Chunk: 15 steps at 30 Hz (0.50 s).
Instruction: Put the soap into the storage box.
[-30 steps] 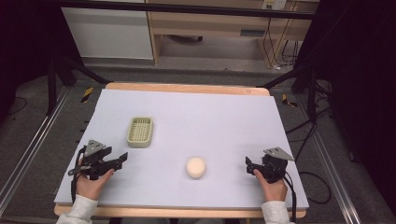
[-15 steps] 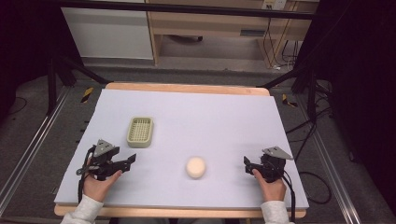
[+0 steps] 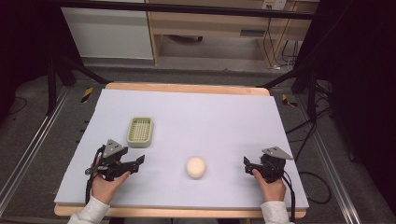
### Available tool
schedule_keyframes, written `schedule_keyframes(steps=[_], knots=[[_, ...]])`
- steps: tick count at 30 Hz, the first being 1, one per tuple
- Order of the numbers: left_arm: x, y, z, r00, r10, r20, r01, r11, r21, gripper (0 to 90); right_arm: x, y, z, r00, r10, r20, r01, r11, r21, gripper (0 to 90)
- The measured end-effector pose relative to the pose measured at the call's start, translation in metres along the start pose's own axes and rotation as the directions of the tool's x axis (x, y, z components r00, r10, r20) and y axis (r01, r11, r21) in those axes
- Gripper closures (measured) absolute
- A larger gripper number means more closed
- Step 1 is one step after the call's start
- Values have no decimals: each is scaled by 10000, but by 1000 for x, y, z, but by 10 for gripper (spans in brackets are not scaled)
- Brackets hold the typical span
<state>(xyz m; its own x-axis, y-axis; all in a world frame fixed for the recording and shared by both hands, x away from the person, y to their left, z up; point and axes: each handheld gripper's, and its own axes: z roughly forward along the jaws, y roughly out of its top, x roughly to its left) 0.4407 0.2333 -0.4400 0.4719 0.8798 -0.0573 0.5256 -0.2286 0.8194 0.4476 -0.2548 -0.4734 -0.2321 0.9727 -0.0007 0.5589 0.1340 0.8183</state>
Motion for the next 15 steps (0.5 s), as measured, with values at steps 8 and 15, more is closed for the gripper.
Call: schedule_keyframes(steps=[8, 15], knots=[[-13, 9, 5, 9997, 119, 199, -117, 9999, -91, 253, 0, 0, -1, 10000, -9, 9, 9, 10000, -24, 53], [-27, 16, 10, 9980, 395, 499, -392, 9992, -71, 249, -1, 1, -1, 10000, -46, 21, 46, 10000, -23, 53]])
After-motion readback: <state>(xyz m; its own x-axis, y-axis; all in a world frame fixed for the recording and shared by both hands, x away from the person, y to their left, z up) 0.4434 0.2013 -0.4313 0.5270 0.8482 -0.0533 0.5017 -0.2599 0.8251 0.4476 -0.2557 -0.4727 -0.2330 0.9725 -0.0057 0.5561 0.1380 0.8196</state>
